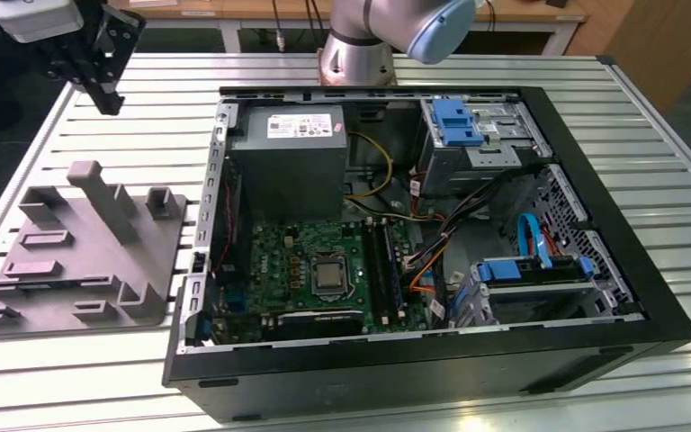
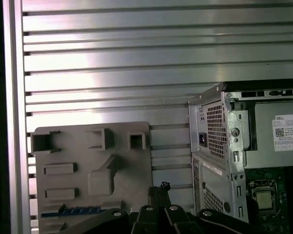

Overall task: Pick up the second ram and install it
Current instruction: 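Reach for the second ram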

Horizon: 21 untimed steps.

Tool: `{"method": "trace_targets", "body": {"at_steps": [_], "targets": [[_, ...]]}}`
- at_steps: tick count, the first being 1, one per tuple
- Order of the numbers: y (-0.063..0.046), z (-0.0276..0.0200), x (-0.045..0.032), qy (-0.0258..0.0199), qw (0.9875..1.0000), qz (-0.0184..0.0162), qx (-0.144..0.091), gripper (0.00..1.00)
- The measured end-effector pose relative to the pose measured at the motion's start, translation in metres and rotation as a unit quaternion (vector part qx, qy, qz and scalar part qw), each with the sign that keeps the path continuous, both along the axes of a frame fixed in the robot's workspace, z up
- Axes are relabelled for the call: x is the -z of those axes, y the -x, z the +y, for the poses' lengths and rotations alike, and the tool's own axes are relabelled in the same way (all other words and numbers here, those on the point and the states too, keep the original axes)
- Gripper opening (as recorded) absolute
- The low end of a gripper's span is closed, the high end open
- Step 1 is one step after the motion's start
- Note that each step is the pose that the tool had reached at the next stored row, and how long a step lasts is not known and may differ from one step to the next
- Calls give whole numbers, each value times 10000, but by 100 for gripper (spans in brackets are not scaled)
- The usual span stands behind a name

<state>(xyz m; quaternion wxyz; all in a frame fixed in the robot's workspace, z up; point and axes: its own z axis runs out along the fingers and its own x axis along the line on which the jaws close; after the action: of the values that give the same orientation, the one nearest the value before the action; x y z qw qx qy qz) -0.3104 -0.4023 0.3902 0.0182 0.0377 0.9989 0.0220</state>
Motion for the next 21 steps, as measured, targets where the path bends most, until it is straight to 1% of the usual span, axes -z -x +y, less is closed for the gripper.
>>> {"method": "trace_targets", "body": {"at_steps": [8, 14, 21], "targets": [[136, -51, 21, 0, 10000, 0, 1, 10], [207, -104, 41, 0, 10000, 0, 1, 10], [267, -179, 64, 0, 10000, 0, 0, 10]]}}
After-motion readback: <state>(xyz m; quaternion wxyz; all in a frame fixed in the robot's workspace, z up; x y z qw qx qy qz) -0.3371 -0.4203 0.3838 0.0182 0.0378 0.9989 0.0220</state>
